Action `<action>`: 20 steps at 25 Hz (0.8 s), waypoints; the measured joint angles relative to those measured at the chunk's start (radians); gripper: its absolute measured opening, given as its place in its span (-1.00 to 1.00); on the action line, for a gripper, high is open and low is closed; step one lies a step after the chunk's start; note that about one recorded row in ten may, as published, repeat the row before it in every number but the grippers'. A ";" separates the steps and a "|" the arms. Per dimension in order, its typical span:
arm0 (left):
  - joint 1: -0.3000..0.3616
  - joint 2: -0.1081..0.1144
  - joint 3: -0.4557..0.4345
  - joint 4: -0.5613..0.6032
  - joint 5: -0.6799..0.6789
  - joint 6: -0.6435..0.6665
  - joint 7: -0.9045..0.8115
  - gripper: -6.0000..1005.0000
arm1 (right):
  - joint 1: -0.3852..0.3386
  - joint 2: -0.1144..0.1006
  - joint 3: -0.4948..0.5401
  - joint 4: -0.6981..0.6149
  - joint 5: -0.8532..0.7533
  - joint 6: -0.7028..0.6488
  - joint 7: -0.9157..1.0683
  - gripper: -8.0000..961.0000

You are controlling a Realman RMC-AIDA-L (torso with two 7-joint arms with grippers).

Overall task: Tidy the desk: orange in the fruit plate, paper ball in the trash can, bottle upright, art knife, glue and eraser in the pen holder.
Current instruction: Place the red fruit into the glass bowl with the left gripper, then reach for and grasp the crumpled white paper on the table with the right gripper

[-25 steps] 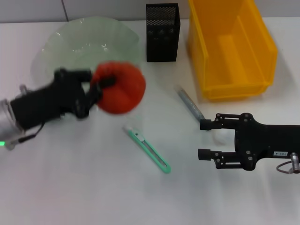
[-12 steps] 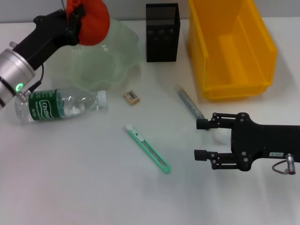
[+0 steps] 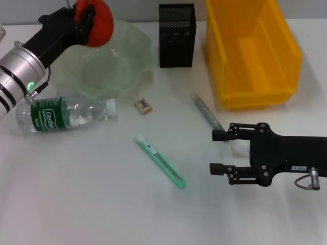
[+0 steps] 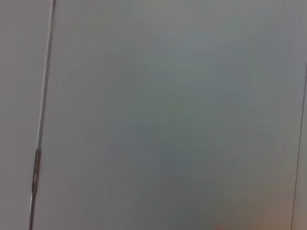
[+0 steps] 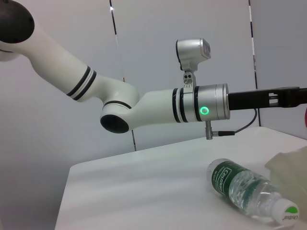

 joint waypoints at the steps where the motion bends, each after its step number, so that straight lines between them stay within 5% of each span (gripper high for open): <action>1: 0.000 0.000 0.001 0.000 0.000 0.000 0.001 -0.62 | 0.000 0.000 0.000 0.000 0.000 0.000 0.000 0.49; 9: 0.004 0.000 0.004 0.000 -0.001 0.022 -0.010 -0.13 | 0.001 0.000 0.001 -0.001 0.000 0.000 0.000 0.49; 14: 0.039 0.008 0.016 0.008 0.011 0.175 -0.082 0.29 | 0.001 0.000 0.013 -0.002 0.007 0.000 0.000 0.49; 16: 0.138 0.019 0.154 0.151 0.074 0.390 -0.256 0.44 | 0.000 -0.002 0.043 -0.001 0.014 -0.006 0.007 0.49; 20: 0.195 0.028 0.241 0.261 0.150 0.467 -0.345 0.70 | 0.002 -0.007 0.056 -0.001 0.021 -0.010 0.015 0.49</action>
